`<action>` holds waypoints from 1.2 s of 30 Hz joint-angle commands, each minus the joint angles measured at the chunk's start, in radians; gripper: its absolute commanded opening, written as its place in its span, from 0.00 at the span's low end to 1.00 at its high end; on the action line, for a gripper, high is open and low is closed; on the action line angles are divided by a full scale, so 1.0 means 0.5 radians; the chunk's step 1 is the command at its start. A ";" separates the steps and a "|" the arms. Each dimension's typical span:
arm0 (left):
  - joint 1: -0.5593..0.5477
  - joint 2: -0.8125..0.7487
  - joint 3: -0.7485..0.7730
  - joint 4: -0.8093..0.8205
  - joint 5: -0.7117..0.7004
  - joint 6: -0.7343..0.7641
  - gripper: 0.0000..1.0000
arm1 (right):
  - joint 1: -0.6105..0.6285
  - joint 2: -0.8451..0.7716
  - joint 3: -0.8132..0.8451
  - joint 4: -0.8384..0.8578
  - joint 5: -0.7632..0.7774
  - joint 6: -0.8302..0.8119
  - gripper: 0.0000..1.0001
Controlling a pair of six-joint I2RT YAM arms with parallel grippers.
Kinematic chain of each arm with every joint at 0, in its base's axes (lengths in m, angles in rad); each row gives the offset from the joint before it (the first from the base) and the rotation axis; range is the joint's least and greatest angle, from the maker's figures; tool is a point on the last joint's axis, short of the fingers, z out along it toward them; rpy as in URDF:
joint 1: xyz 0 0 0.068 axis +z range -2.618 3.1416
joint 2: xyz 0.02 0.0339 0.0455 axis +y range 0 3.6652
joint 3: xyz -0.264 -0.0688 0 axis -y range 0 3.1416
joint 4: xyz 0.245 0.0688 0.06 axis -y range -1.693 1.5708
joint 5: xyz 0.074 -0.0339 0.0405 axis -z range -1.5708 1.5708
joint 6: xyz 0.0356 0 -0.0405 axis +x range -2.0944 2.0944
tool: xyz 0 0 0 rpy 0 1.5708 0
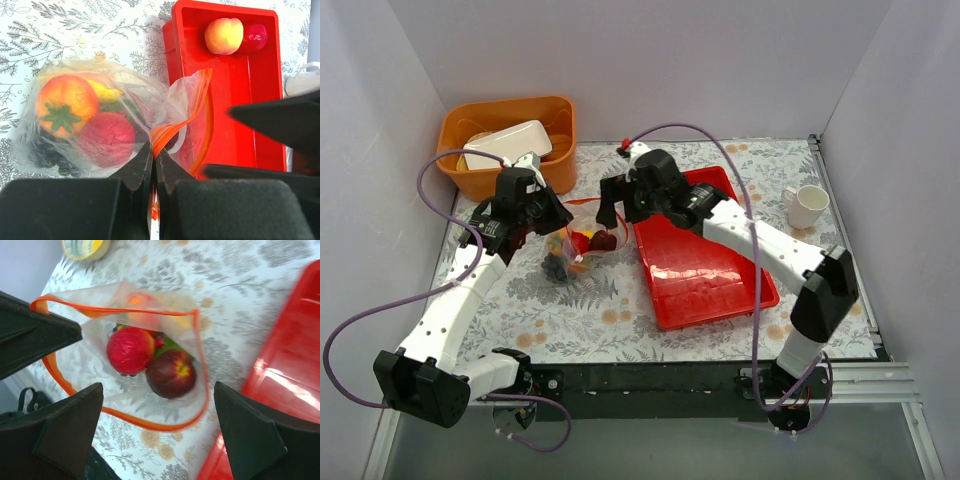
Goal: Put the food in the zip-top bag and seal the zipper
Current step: Place the fake fruit in the zipper food storage bag, then adjust the fake fruit in the bin.
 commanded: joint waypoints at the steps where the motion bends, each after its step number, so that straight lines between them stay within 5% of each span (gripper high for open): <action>1: 0.003 -0.083 0.054 0.018 -0.041 0.006 0.00 | -0.148 -0.304 -0.223 0.091 0.396 0.031 0.98; 7: 0.003 -0.083 0.039 0.033 -0.026 0.009 0.00 | -0.473 -0.225 -0.215 -0.050 0.390 0.019 0.98; 17: 0.003 -0.096 0.011 0.024 -0.023 0.012 0.00 | -0.814 0.404 0.245 -0.195 0.323 -0.227 0.98; 28: 0.006 -0.083 -0.019 0.036 -0.023 0.012 0.00 | -0.833 0.934 0.834 -0.397 0.191 -0.485 0.98; 36: 0.003 -0.086 -0.041 0.036 -0.026 0.012 0.00 | -0.833 0.910 0.611 -0.348 0.212 -0.485 0.98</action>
